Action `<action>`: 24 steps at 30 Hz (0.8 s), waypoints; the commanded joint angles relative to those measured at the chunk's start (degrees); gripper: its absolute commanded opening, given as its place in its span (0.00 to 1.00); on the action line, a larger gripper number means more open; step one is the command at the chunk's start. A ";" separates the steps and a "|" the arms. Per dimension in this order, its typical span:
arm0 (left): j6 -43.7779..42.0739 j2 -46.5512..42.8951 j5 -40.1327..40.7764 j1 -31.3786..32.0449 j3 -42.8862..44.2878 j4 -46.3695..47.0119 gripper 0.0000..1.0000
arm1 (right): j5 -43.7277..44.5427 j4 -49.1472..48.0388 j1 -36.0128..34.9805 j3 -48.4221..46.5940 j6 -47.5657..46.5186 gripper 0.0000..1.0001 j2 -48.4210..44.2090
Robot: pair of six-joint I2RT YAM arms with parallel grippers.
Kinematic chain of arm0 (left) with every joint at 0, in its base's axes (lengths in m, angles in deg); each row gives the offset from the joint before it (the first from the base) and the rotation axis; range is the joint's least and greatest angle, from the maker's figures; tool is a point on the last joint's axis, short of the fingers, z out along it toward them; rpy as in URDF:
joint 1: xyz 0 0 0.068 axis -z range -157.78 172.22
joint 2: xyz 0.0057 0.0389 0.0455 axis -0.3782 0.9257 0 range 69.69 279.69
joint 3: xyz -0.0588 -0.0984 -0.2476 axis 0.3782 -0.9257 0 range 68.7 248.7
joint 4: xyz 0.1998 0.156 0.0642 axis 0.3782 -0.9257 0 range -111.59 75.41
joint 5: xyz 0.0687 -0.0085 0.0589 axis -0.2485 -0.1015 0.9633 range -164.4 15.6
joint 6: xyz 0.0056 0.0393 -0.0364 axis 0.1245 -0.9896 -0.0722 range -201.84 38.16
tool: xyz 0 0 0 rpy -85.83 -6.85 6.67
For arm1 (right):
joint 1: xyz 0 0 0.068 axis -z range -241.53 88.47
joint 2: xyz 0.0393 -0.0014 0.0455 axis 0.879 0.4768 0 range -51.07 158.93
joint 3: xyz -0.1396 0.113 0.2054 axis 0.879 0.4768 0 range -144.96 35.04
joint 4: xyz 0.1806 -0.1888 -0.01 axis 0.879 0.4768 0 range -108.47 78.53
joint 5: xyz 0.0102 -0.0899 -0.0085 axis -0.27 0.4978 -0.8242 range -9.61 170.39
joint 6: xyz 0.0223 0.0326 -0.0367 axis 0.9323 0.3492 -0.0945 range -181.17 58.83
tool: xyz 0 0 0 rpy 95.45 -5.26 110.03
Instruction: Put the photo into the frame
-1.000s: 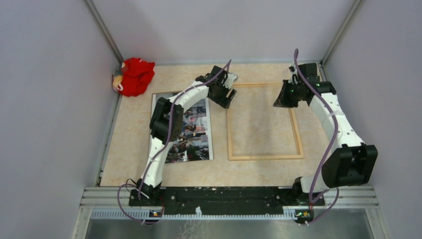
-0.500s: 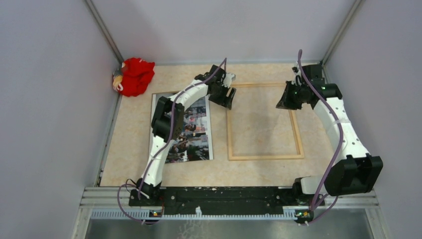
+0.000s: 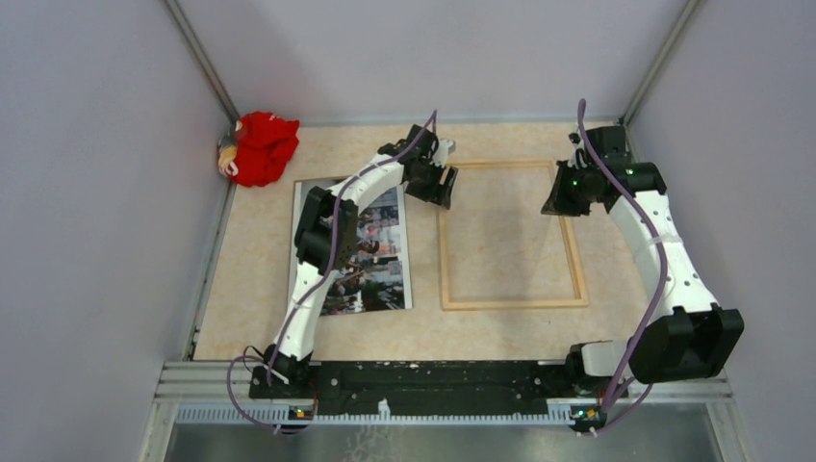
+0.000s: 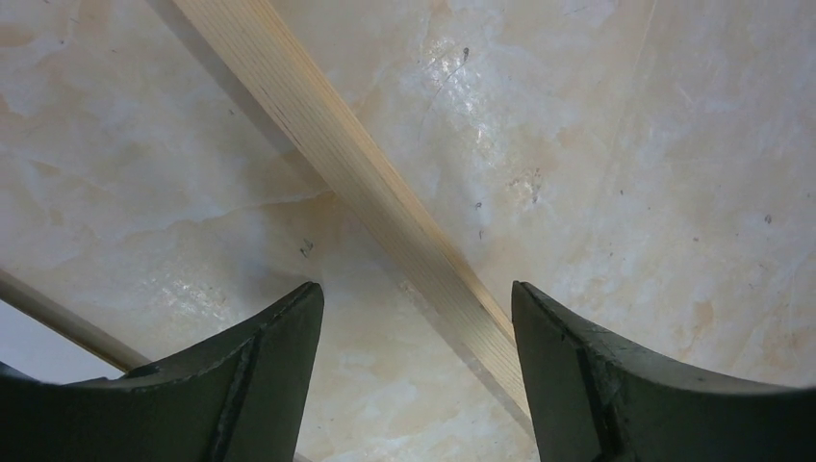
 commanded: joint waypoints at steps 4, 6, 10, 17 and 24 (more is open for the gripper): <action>-0.14 1.89 1.32 -0.29 -0.75 0.15 0.68 | 2.14 -0.65 -0.27 -0.56 -0.77 0.00 -2.12; -1.53 2.17 4.48 -0.27 -1.56 -0.04 0.61 | 1.78 -1.04 -0.28 -0.44 -0.50 0.00 -2.09; -3.63 2.36 11.74 -0.34 -2.33 -1.00 0.48 | -0.02 -2.32 -0.22 0.36 0.05 0.00 -1.95; -9.91 -0.10 20.59 -0.30 -5.74 0.33 0.42 | -6.50 -7.20 -0.33 3.66 2.24 0.00 -1.82; -15.65 -4.33 21.73 -0.37 -14.95 4.43 0.37 | -14.85 -13.48 -0.28 7.83 4.91 0.00 -0.38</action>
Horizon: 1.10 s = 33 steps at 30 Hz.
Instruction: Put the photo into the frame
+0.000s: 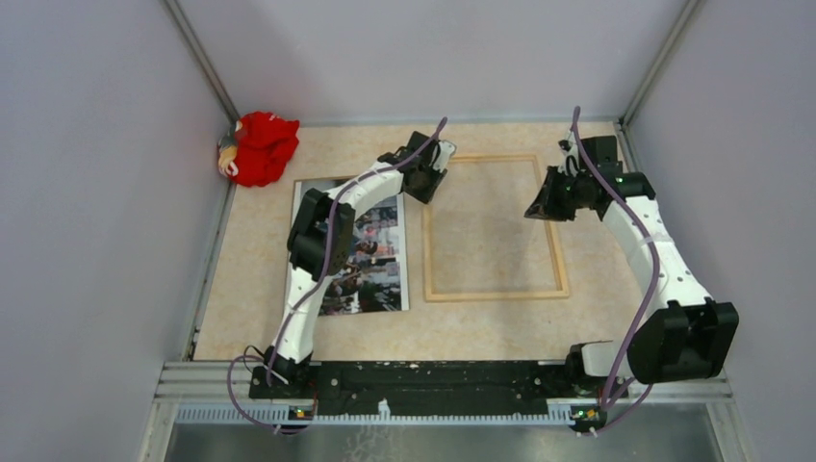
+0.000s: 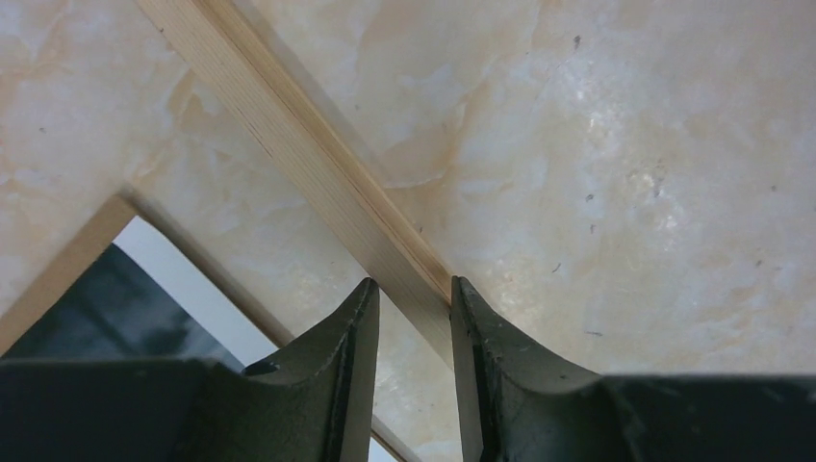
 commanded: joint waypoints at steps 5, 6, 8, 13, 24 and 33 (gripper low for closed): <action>-8.43 -1.90 3.71 -1.57 -12.29 -3.79 0.32 | -10.09 -9.33 -0.57 4.57 3.84 0.00 0.40; -8.88 -2.45 3.51 -1.50 -13.30 -3.40 0.32 | -10.37 -9.79 -0.75 5.08 4.07 0.00 0.44; -10.13 -3.17 3.83 -1.17 -15.08 -2.85 0.30 | -10.72 -10.66 -1.54 5.96 4.54 0.00 0.41; -10.56 -4.02 3.10 -1.07 -15.16 -3.88 0.32 | -10.39 -10.94 -2.92 5.96 4.60 0.00 1.24; -7.16 -8.93 -5.70 -5.32 -1.12 -12.54 0.80 | -10.51 -6.08 -0.68 -3.16 2.16 0.00 2.24; -9.93 -14.56 -5.00 -9.77 -8.25 -12.01 0.82 | -18.45 -6.69 0.60 -8.49 0.74 0.00 9.83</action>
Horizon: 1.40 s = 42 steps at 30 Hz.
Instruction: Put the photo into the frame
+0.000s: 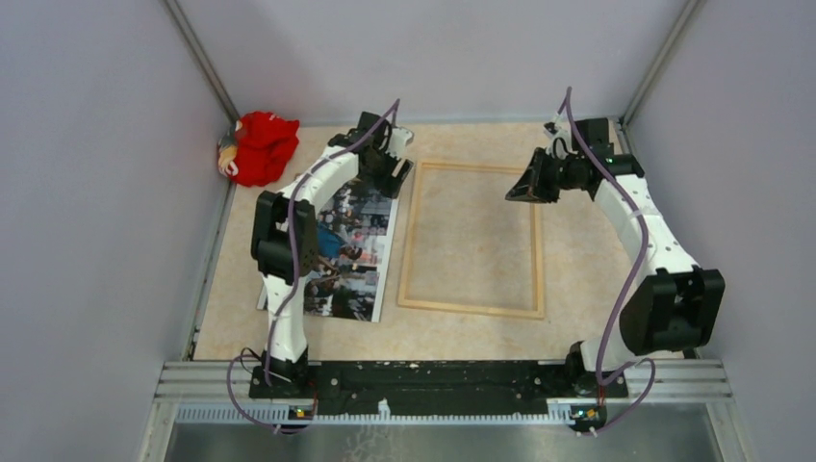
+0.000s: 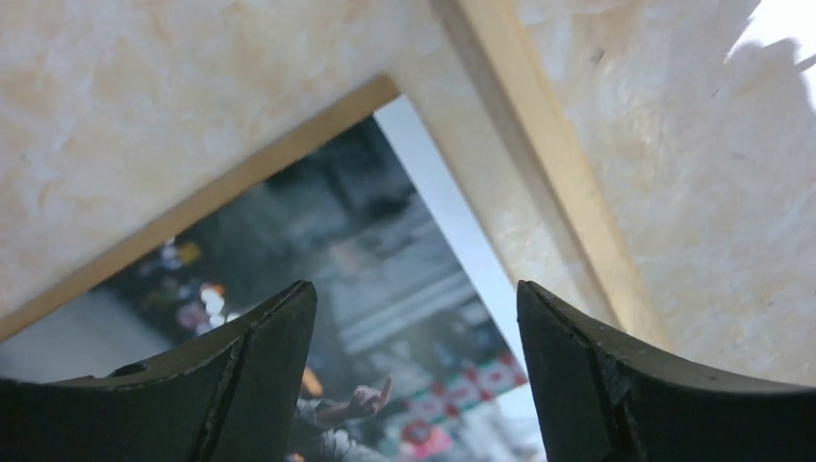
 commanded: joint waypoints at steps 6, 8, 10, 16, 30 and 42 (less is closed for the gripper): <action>-2.66 -6.52 -1.30 -0.33 -16.72 4.10 0.76 | -7.68 -0.77 3.36 -5.88 -3.51 0.00 9.76; -3.03 -6.55 -1.30 -0.30 -18.39 4.84 0.75 | -9.54 -2.23 4.00 -5.41 -2.79 0.00 11.41; -3.82 -7.01 -1.45 -0.07 -20.18 5.89 0.73 | -10.13 -3.21 4.10 -4.92 -2.04 0.00 12.74; -4.51 -7.62 -0.94 0.48 -22.71 7.43 0.72 | -8.85 -8.96 4.30 1.23 1.05 0.25 13.78; -5.10 -7.26 1.50 1.05 -23.80 7.90 0.70 | -9.14 -27.48 5.36 21.33 9.46 0.52 14.99; -4.94 -7.10 1.46 1.11 -23.60 7.09 0.67 | -0.29 -28.64 5.35 33.05 13.88 0.63 7.61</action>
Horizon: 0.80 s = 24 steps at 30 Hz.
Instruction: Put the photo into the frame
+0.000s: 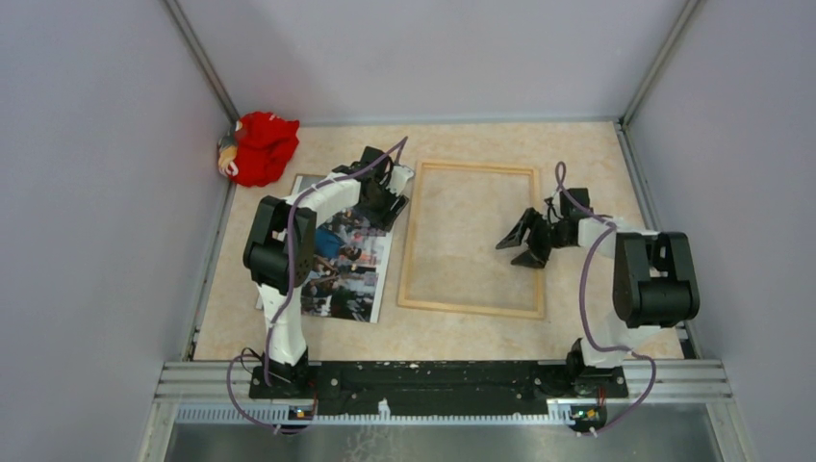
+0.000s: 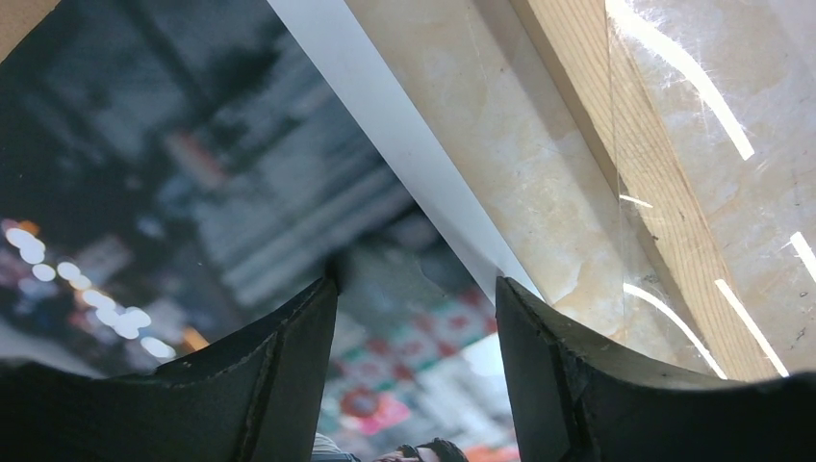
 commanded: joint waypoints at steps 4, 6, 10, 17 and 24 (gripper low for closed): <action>-0.81 0.37 0.53 0.28 -1.20 -0.79 0.67 | 6.29 -4.75 0.21 7.07 5.56 0.63 -10.54; -0.81 0.54 0.72 0.32 -0.96 -0.98 0.67 | 5.43 -7.09 0.17 8.63 7.40 0.59 -12.08; -0.82 0.77 0.61 0.30 -0.56 -1.20 0.67 | 2.06 -14.58 0.17 11.06 10.48 0.35 -12.49; -0.76 0.60 0.23 0.30 0.04 -1.84 0.68 | -1.81 -17.55 0.10 5.86 5.36 0.09 -12.37; -0.98 0.60 -0.35 0.24 2.61 -3.69 0.70 | -6.27 5.12 0.16 -10.77 -9.78 0.00 -6.63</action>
